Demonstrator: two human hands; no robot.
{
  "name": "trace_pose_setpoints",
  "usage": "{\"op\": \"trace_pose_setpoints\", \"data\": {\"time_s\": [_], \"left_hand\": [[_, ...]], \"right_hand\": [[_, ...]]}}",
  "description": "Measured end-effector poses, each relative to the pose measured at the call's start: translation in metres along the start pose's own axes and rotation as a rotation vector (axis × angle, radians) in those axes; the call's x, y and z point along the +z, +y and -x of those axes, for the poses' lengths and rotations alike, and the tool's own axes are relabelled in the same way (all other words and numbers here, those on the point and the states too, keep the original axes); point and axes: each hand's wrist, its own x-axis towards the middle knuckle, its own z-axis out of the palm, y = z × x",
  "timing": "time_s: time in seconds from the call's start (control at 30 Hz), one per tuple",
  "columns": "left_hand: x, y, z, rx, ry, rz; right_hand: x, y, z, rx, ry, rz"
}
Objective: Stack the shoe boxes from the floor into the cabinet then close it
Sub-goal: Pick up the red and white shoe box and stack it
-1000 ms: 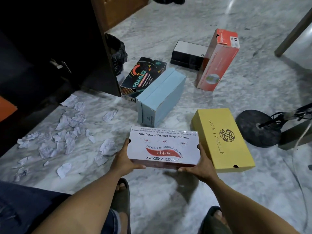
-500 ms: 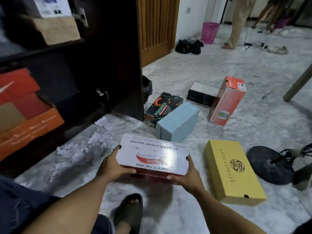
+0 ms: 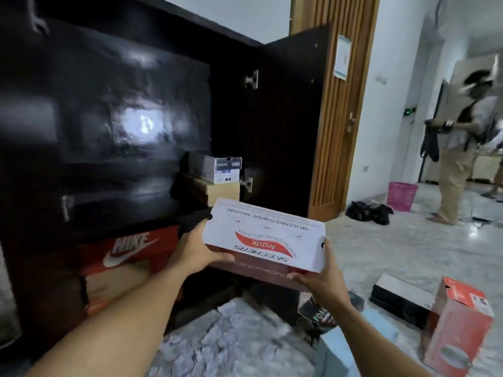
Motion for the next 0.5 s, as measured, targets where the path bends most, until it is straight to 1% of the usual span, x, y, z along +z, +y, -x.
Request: {"op": "trace_pose_setpoints", "data": {"time_s": [0.13, 0.2, 0.27, 0.37, 0.43, 0.5], "left_hand": [[-0.054, 0.028, -0.042, 0.037, 0.142, 0.078], [-0.075, 0.034, -0.072, 0.049, 0.24, 0.095], [-0.089, 0.038, -0.103, 0.066, 0.298, 0.081], [-0.101, 0.042, -0.155, 0.124, 0.341, 0.074], [-0.101, 0.044, -0.193, 0.143, 0.428, 0.062], [-0.095, 0.045, -0.232, 0.119, 0.534, 0.072]], "right_hand": [[0.017, -0.046, -0.056, -0.119, -0.043, -0.063], [0.027, -0.06, -0.081, -0.165, -0.035, -0.067], [0.039, -0.069, -0.108, -0.192, 0.002, -0.097], [0.059, -0.087, -0.148, -0.214, 0.096, -0.108], [0.074, -0.1, -0.177, -0.235, 0.162, -0.117], [0.09, -0.109, -0.207, -0.25, 0.224, -0.138]]}}
